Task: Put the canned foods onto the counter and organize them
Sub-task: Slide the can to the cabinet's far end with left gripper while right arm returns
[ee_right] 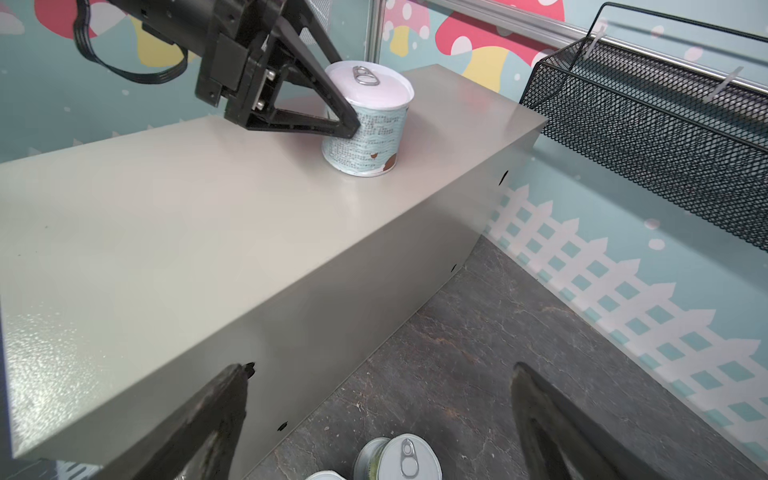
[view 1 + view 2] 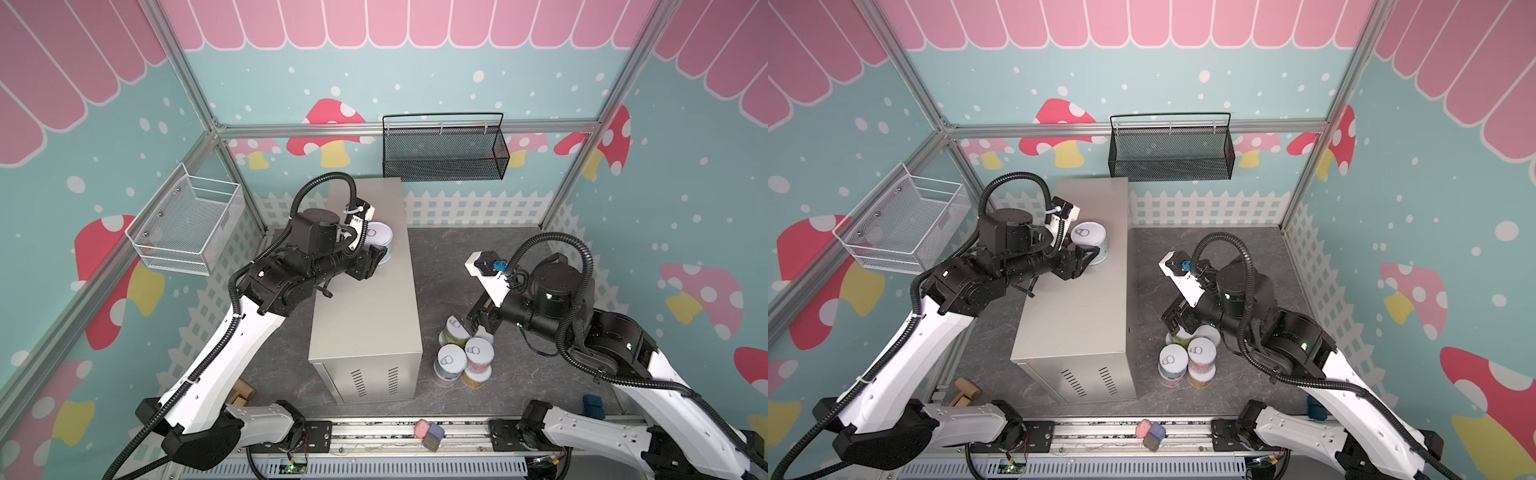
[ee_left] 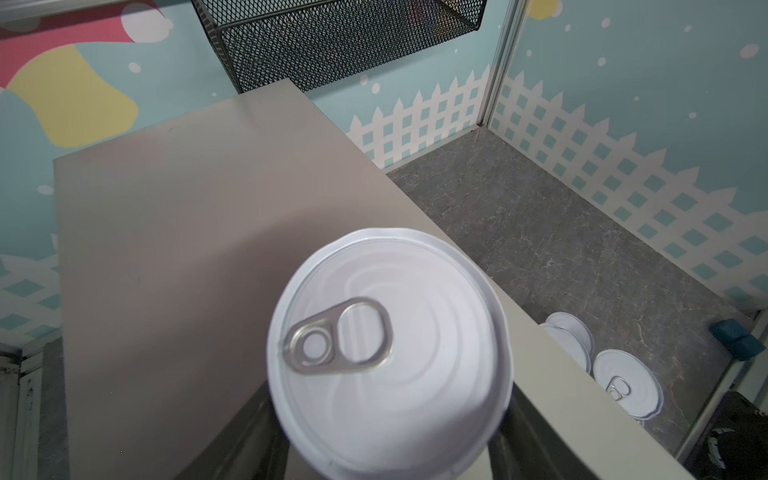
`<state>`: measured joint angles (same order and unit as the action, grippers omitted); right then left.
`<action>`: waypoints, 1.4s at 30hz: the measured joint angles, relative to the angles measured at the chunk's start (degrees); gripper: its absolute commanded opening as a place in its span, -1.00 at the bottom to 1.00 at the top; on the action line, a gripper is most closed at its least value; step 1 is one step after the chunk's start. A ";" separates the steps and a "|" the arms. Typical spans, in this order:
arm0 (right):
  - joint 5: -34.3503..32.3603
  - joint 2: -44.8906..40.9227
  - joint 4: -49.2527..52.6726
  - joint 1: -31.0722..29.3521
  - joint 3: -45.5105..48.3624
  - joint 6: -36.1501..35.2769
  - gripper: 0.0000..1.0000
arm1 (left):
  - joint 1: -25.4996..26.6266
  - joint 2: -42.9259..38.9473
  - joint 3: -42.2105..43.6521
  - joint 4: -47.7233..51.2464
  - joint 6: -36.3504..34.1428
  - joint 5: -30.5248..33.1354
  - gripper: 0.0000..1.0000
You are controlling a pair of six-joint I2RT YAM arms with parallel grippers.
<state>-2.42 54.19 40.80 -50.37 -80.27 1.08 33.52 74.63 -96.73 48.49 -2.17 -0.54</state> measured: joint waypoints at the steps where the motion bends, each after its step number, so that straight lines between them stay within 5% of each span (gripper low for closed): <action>1: 0.24 0.00 -0.37 0.02 0.17 -0.04 0.99 | 0.00 0.24 -0.04 -0.33 -0.07 0.13 0.54; 19: 2.08 -0.33 -3.98 0.02 3.43 -0.22 0.99 | -1.53 3.43 -2.05 -5.64 -1.05 -0.13 0.38; 42: 2.45 -8.11 -14.27 0.00 20.33 -0.11 0.99 | -17.35 22.08 -18.64 -9.60 -2.89 -3.43 0.39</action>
<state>0.03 46.09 26.52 -50.37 -59.94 0.97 16.16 96.71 -115.37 38.89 -5.06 -3.97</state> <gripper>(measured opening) 0.993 0.694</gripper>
